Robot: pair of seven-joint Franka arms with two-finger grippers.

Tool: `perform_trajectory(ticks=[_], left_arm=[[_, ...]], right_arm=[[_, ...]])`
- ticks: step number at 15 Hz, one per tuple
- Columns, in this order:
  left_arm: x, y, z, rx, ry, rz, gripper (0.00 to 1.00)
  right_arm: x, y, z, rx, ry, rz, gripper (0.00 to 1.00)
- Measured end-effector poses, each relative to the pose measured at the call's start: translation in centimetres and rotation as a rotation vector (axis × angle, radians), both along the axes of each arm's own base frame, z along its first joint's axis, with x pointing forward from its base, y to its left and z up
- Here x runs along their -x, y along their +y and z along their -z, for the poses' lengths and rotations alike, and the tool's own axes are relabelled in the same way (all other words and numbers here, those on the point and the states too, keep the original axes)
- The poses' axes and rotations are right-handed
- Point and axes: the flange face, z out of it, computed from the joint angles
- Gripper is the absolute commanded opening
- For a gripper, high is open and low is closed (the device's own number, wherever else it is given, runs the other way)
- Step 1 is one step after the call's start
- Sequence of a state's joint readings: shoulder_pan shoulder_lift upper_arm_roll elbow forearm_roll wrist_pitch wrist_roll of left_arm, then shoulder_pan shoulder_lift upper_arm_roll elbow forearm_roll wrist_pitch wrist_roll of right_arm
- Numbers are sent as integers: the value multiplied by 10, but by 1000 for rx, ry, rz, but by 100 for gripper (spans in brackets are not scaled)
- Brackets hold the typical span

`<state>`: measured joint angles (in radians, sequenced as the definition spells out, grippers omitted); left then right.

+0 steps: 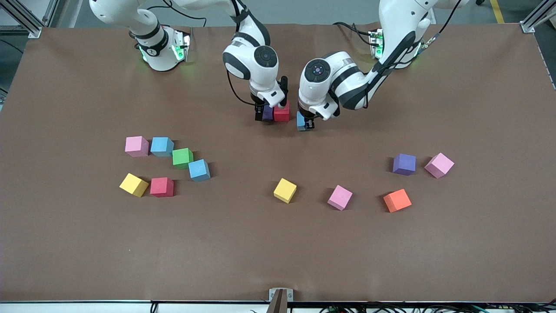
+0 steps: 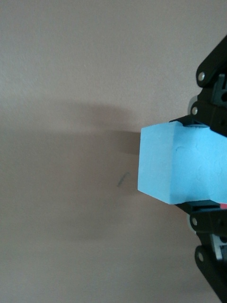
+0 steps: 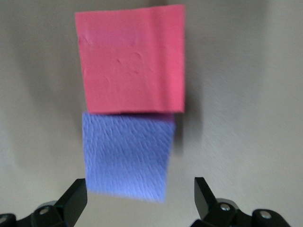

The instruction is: Arrange 11 blocks into digit 3

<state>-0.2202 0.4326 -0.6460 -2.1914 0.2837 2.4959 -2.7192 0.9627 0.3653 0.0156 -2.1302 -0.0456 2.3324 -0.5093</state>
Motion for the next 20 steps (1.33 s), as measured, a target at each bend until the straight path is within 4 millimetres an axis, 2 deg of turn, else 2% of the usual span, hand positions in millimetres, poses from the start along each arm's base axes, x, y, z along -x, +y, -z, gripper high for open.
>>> perform_trajectory(ticks=[2, 4, 7, 10, 12, 14, 17, 20], left_arm=[[5, 0, 3, 13, -2, 5, 19], [11, -2, 6, 21, -4, 10, 19], [19, -5, 8, 50, -13, 9, 19], [27, -3, 13, 48, -7, 18, 19], [31, -4, 15, 45, -4, 25, 19], [33, -5, 16, 47, -4, 28, 19], [37, -6, 17, 53, -5, 29, 19], [38, -7, 17, 58, -7, 24, 19]], right_arm=[[-14, -12, -25, 4, 4, 11, 100], [-38, -33, -49, 5, 2, 62, 100], [-100, -92, -86, -22, -24, 206, 100], [-160, -159, -106, -48, -54, 353, 100], [-190, -189, -117, -67, -76, 429, 100], [-210, -209, -114, -85, -63, 504, 100], [-225, -229, -79, -100, 8, 677, 100], [-235, -239, -49, -75, 12, 894, 100]])
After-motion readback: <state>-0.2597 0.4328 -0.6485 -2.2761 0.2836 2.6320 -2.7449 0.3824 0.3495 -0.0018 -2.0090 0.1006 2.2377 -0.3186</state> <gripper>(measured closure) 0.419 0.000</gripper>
